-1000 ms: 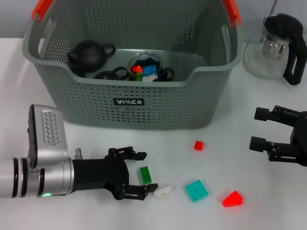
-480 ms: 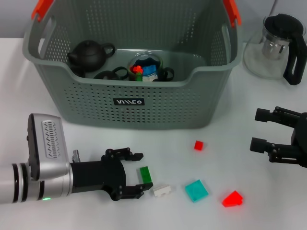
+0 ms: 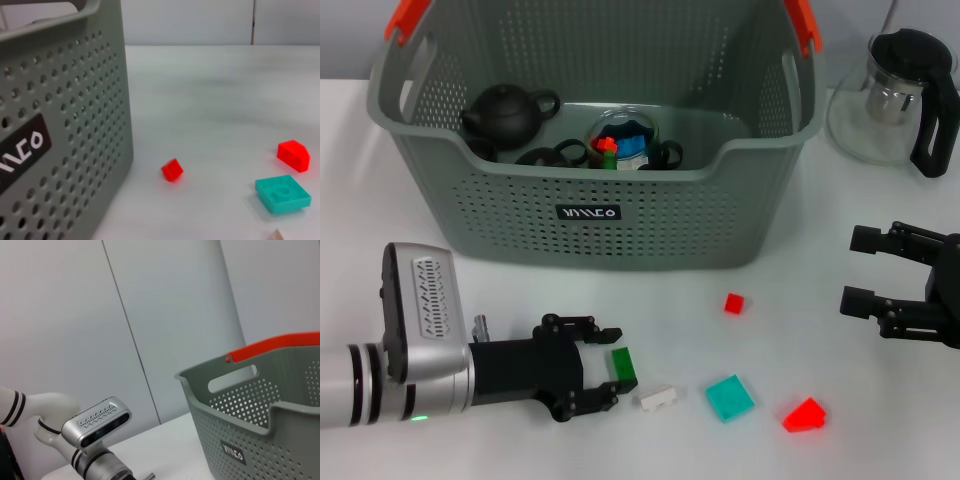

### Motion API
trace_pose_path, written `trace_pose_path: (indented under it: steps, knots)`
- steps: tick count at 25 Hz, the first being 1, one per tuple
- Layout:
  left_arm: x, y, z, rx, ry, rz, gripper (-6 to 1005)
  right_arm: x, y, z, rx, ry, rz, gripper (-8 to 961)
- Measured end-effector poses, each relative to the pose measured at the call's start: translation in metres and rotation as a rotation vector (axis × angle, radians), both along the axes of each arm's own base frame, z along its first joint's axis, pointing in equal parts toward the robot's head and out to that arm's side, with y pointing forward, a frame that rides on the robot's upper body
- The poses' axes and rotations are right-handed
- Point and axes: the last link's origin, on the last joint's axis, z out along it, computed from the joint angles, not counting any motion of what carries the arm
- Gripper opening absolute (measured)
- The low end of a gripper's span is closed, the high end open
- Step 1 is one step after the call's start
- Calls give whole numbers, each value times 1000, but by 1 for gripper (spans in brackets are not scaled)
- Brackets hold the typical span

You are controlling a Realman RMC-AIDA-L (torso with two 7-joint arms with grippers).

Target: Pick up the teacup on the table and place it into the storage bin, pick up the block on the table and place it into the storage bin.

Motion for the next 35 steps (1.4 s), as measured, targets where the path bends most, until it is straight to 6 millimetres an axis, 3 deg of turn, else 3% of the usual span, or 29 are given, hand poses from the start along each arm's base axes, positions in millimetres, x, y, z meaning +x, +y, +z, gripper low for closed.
trace_pose_path:
  steps: [9,15,21,28,35]
  knots:
    - [1,3,1,12,-1,-2,394,0,-1,0,-1,2,-1,914]
    - [4,3,5,-8,-33,27,401,0,-1,0,-4,4,-4,915]
    - [19,0,42,-105,-209,93,408,0,0,2,-4,1,-5,915]
    - [47,-3,97,-173,-509,22,417,-1,1,2,-4,0,-1,915]
    - [76,21,135,-112,-753,12,425,-2,2,2,-4,0,0,915]
